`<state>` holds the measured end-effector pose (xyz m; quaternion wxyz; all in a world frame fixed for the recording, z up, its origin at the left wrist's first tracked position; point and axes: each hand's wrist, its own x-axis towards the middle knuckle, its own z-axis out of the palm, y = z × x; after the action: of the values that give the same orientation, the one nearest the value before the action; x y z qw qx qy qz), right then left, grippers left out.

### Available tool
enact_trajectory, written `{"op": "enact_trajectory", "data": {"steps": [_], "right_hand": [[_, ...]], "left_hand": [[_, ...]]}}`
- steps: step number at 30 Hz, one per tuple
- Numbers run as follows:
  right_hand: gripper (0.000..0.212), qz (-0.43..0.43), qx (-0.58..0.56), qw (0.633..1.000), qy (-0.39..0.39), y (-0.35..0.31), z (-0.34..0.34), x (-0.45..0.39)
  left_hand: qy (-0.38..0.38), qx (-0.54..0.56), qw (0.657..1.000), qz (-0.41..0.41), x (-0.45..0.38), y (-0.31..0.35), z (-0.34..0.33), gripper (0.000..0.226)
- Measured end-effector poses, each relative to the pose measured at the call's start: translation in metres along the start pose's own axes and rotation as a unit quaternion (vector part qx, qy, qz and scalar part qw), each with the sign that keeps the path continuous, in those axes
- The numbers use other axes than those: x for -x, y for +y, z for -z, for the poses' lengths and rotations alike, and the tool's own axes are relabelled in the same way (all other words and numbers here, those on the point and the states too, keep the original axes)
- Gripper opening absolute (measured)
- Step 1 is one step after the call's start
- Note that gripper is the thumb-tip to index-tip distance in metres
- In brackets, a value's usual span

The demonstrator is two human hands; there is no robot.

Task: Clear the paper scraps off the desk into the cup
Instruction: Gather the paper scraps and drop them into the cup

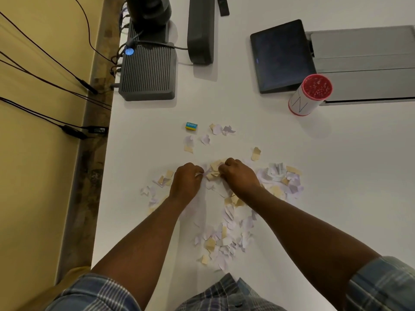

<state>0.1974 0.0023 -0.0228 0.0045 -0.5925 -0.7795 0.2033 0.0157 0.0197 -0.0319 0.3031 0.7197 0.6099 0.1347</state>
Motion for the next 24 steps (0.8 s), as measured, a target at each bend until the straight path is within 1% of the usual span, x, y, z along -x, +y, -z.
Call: {"op": "enact_trajectory", "data": {"steps": [6,11,14,18,24], "right_hand": [[0.011,-0.021,-0.023,0.999,0.007,0.01,0.005,0.003],[0.022,-0.065,-0.119,0.99,0.045,0.018,0.01,0.002],[0.021,-0.095,-0.171,0.977,0.081,0.026,0.014,0.001],[0.015,-0.12,-0.214,0.961,0.13,0.034,0.023,0.001],[0.014,-0.198,-0.294,0.919,0.173,0.057,0.042,0.006]], "left_hand": [[0.023,0.062,0.995,0.072,-0.001,-0.004,0.004,0.011],[0.002,0.138,0.979,0.146,-0.006,-0.001,0.008,0.008],[-0.01,0.176,0.971,0.164,-0.011,0.005,0.01,0.005],[-0.026,0.231,0.956,0.179,-0.02,0.016,0.011,0.007],[-0.042,0.315,0.93,0.184,-0.044,0.043,0.007,0.012]]}}
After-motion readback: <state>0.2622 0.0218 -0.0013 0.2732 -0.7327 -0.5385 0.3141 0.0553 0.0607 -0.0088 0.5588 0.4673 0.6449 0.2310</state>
